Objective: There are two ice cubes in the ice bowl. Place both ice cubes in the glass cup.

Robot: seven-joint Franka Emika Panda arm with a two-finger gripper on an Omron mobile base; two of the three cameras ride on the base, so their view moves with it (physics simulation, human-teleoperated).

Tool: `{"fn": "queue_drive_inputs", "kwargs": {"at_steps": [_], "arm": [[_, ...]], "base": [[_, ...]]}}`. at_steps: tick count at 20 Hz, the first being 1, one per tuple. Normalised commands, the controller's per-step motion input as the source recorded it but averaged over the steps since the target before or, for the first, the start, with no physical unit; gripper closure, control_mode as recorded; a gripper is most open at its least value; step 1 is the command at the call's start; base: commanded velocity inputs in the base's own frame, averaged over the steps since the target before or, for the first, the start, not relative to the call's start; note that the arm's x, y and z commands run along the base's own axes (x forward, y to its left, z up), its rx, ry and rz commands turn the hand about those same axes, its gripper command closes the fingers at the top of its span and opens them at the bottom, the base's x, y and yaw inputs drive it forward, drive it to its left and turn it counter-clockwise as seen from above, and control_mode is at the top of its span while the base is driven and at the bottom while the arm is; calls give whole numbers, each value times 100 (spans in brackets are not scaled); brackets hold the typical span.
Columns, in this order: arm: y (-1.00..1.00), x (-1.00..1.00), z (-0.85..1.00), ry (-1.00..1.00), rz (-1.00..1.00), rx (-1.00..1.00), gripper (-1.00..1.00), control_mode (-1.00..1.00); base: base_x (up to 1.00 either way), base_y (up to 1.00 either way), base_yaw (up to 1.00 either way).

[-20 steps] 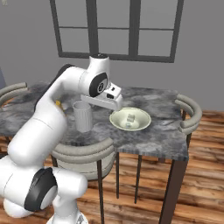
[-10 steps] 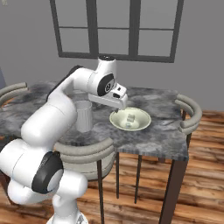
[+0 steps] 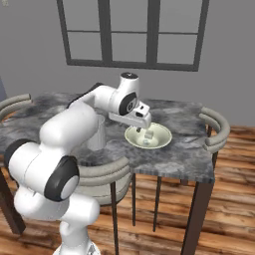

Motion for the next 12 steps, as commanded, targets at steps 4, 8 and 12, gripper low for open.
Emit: {"fn": "queue_drive_inputs", "kwargs": {"at_steps": [4, 8, 12], "arm": [[-14, 39, -34, 0, 0, 0, -100, -100], [-8, 44, -32, 0, 0, 0, -100, -100], [-8, 46, -34, 0, 0, 0, -100, -100]], "base": [[0, 0, 0], [0, 0, 0], [0, 0, 0]]}}
